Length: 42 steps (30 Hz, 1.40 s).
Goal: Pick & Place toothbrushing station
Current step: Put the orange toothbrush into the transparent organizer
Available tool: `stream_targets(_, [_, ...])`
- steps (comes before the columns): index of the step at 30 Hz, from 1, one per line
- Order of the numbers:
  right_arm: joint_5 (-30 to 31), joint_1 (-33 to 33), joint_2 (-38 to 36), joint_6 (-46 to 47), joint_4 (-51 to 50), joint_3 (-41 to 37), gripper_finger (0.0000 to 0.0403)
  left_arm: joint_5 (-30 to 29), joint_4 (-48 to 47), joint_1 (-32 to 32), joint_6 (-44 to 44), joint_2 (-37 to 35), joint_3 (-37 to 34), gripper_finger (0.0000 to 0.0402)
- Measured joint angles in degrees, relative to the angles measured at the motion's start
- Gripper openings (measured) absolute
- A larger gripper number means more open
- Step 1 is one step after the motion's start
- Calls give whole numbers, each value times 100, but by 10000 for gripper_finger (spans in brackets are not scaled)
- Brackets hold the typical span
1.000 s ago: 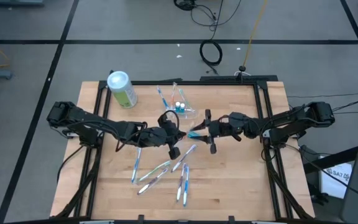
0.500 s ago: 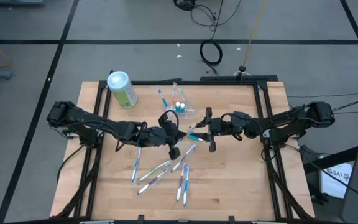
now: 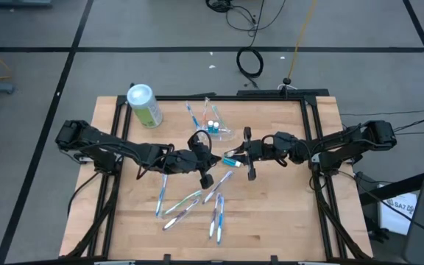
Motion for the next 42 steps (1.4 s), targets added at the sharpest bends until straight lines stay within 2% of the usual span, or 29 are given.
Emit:
stream_targets(10, [6,-19,0,-21,0,0,6,-9,-2,0,-60,0,0,6])
stream_targets(13, [6,-73,0,-8,-9,0,6,-209,-50,0,-322,0,0,10])
stream_targets(21, [-15,-251,0,208,-169,0,6,-608,-400,0,-481,0,-2,89])
stream_targets(28, [-20,-485,0,208,-360,0,6,-912,-513,4,-259,0,-4,153])
stream_targets(33, [-22,-775,-72,276,-483,0,6,-913,-575,4,-131,0,-4,167])
stream_targets(42, [-20,-1435,-347,281,-838,0,6,-914,-579,9,-109,0,-4,168])
